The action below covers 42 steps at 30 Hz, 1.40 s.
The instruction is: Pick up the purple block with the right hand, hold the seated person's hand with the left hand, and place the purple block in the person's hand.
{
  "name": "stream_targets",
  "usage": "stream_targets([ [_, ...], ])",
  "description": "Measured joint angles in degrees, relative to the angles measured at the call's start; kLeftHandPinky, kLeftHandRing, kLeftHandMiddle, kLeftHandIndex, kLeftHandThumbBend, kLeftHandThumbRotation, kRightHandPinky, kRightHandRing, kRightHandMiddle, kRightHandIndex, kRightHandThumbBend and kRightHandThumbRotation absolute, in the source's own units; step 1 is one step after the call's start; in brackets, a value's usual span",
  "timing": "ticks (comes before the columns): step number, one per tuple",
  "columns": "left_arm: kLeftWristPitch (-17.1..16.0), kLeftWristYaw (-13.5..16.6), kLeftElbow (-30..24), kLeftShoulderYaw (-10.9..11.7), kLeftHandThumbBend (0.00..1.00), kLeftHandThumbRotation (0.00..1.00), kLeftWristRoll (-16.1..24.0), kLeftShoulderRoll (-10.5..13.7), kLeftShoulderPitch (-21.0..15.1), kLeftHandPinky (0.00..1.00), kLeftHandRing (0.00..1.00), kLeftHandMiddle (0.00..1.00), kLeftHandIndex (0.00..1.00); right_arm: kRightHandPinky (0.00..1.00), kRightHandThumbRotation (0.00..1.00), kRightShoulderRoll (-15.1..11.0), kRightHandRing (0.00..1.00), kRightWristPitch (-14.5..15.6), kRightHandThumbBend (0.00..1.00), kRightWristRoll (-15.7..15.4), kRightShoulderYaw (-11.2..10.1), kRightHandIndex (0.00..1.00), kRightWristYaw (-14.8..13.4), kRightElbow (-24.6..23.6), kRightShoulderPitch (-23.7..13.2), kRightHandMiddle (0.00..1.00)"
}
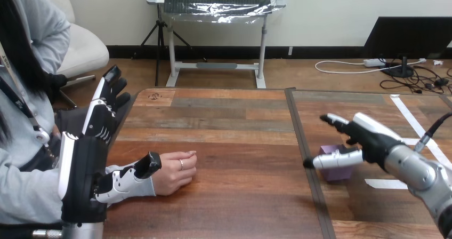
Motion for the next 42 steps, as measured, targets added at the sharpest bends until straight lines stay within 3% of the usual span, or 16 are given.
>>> stream_targets([
  [19, 0.0, -0.03, -0.35, 0.01, 1.0, 0.65, 0.05, -0.16, 0.0, 0.89, 0.94, 0.96, 0.94, 0.91, 0.53, -1.01, 0.98, -1.1, 1.0, -0.26, 1.25, 0.98, 3.9, -1.12, 1.91, 0.99],
  [33, 0.0, 0.06, -0.8, 0.1, 1.0, 0.65, 0.08, -0.16, 0.01, 0.88, 0.93, 0.96, 0.93, 0.92, 0.4, -3.11, 0.97, -2.03, 1.0, -0.26, 1.97, 0.97, 5.83, -2.02, 1.93, 0.97],
  [36, 0.0, 0.06, -1.15, 0.09, 1.0, 0.65, 0.08, -0.16, 0.02, 0.88, 0.93, 0.96, 0.94, 0.79, 0.37, -3.42, 0.86, -1.92, 1.0, -0.42, 2.13, 0.95, 5.92, -2.02, 1.93, 0.87],
  [39, 0.0, 0.06, -1.53, 0.09, 1.0, 0.65, 0.08, -0.16, 0.02, 0.88, 0.93, 0.96, 0.94, 0.57, 0.32, -3.72, 0.65, -1.69, 1.0, -0.67, 2.31, 0.93, 5.89, -2.02, 1.93, 0.68],
  [42, 0.0, 0.07, -1.8, 0.1, 1.0, 0.65, 0.08, -0.16, 0.02, 0.87, 0.93, 0.95, 0.93, 0.54, 0.26, -4.03, 0.63, -1.57, 1.0, -0.77, 2.4, 0.87, 5.83, -2.02, 1.95, 0.68],
])
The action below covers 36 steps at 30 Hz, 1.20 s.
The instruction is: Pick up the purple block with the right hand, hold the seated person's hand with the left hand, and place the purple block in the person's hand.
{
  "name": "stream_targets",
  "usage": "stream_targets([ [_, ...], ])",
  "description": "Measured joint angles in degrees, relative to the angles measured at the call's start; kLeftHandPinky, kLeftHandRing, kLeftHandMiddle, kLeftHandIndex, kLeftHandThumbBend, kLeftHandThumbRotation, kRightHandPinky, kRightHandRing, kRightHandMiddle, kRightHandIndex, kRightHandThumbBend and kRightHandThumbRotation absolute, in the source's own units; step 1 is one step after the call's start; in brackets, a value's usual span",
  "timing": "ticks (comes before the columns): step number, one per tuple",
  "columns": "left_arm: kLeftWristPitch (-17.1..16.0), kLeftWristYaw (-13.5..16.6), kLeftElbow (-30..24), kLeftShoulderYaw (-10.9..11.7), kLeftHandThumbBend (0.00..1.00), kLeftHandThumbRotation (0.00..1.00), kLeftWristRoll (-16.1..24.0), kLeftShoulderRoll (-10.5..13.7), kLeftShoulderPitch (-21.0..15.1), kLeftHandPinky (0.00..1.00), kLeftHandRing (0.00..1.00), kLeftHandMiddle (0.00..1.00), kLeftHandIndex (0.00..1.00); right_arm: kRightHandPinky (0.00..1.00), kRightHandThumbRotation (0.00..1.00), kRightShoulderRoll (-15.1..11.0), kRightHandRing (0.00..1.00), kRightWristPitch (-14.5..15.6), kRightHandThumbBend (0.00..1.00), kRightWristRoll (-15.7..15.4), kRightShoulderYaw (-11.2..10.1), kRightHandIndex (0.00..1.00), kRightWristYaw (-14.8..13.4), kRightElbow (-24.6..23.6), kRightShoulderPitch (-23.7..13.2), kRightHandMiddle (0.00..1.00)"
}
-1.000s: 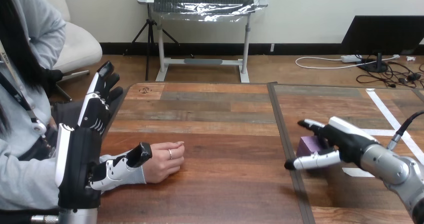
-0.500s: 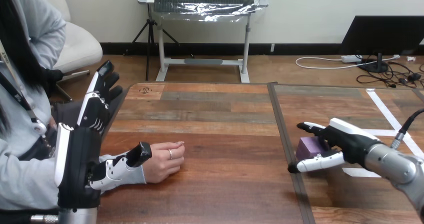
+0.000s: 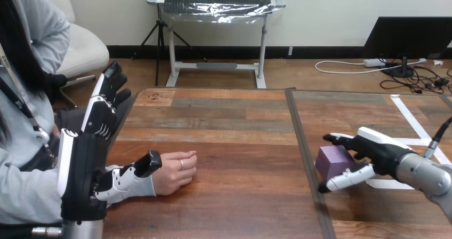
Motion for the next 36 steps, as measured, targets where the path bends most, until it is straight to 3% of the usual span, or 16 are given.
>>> stream_targets([
  [6, 0.01, 0.0, -0.13, -0.01, 1.0, 0.65, -0.03, 0.0, 0.0, 0.87, 0.93, 0.95, 0.93, 0.55, 0.09, -0.35, 0.59, -0.04, 1.0, 0.01, -0.01, 0.7, -2.05, 0.0, 0.26, 0.63],
  [7, 0.01, 0.0, -0.13, -0.01, 1.0, 0.65, -0.04, -0.01, 0.0, 0.87, 0.93, 0.95, 0.93, 0.5, 0.06, -0.35, 0.54, -0.06, 0.99, -0.03, -0.01, 0.63, -3.13, 0.0, 0.37, 0.58],
  [16, 0.01, 0.0, -0.28, 0.0, 1.0, 0.65, -0.03, -0.01, 0.01, 0.87, 0.93, 0.96, 0.93, 0.29, 0.01, -0.34, 0.33, -0.45, 0.91, -0.82, 0.0, 0.4, -10.54, 0.05, 1.2, 0.38],
  [36, 0.16, 0.09, -2.7, 0.18, 1.0, 0.66, -0.19, 0.01, 0.45, 0.86, 0.92, 0.95, 0.93, 0.11, 0.0, -0.21, 0.17, 0.67, 0.67, -0.84, -0.03, 0.22, -14.05, 0.78, 1.43, 0.22],
])
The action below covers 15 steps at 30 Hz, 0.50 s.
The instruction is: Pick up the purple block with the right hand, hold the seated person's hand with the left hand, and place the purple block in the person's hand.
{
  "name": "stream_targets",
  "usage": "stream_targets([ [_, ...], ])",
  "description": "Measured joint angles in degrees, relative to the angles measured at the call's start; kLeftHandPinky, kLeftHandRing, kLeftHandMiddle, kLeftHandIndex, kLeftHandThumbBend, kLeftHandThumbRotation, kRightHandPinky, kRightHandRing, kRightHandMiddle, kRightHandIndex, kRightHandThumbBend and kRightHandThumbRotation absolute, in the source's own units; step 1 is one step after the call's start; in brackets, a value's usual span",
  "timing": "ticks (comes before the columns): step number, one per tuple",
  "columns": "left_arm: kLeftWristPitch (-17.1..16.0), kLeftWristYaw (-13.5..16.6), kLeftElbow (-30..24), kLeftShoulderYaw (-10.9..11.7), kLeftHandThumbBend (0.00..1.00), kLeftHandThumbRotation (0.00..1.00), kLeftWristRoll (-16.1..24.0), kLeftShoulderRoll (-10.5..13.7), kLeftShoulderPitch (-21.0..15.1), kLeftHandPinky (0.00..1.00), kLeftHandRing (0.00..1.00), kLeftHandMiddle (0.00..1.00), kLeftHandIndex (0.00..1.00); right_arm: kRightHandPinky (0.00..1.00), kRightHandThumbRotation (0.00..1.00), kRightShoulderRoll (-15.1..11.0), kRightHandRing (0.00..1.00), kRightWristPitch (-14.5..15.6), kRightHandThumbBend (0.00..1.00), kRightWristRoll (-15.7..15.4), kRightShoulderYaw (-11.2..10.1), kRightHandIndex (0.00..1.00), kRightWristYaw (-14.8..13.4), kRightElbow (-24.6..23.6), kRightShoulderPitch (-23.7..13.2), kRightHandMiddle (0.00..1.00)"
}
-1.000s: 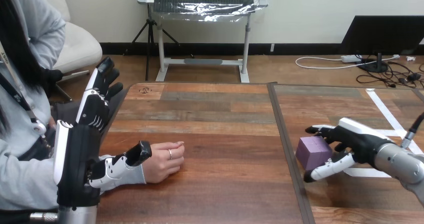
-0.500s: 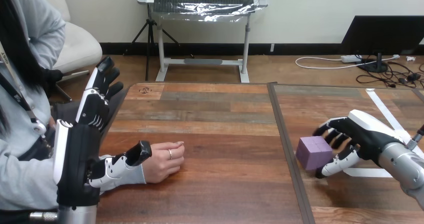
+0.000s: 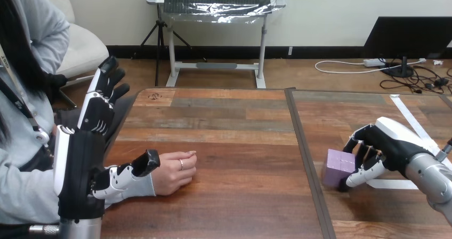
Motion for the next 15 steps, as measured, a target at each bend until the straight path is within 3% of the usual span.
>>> stream_targets([
  [15, 0.43, 0.0, -0.83, -0.01, 1.0, 0.65, 0.0, 0.0, 0.85, 0.86, 0.92, 0.95, 0.93, 0.08, 0.0, 0.21, 0.14, 0.83, 0.61, 1.76, -0.82, 0.2, -2.57, 0.1, 0.25, 0.2],
])
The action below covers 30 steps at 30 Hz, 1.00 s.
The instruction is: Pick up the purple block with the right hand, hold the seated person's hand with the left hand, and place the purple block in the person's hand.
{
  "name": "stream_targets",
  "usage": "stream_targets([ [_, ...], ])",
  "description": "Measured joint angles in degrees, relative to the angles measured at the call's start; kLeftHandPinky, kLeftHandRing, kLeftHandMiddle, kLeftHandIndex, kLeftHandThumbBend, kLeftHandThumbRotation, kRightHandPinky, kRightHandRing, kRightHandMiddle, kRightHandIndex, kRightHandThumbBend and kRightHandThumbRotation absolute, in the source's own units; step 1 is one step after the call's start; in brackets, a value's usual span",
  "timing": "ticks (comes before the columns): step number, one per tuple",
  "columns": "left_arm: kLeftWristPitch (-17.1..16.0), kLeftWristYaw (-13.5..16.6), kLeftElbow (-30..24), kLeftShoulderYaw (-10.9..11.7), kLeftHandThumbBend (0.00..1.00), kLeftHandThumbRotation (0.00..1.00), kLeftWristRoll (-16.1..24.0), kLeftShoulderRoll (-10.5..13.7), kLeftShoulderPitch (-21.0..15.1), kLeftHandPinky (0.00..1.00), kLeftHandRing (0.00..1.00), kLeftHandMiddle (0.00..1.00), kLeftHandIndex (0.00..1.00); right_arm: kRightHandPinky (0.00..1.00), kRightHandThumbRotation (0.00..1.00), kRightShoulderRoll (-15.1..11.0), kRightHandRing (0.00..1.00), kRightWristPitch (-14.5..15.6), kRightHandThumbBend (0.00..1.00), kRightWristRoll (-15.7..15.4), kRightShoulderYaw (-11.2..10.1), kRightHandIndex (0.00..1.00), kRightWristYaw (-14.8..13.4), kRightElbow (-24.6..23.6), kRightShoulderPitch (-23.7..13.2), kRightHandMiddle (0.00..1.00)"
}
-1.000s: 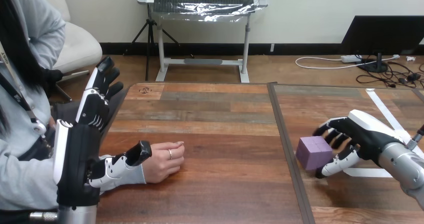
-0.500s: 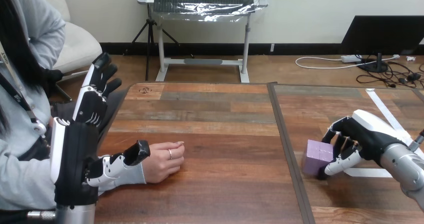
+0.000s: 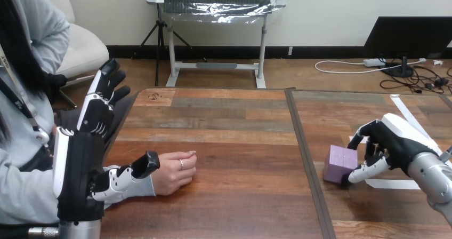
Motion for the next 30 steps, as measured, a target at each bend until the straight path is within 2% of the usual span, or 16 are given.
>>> stream_targets([
  [16, 0.76, 0.11, -1.0, 0.02, 1.0, 0.65, 0.29, 0.0, 0.54, 0.86, 0.92, 0.95, 0.93, 0.07, 0.0, 0.01, 0.13, 0.09, 0.6, 2.17, -1.01, 0.18, -0.45, 0.01, 0.02, 0.18],
  [30, 0.79, 0.77, -1.03, 0.15, 1.0, 0.65, 0.76, 0.0, 0.55, 0.85, 0.92, 0.94, 0.92, 0.07, 0.0, 0.2, 0.13, 0.08, 0.61, 5.4, -4.01, 0.18, -0.63, 0.01, 0.15, 0.18],
])
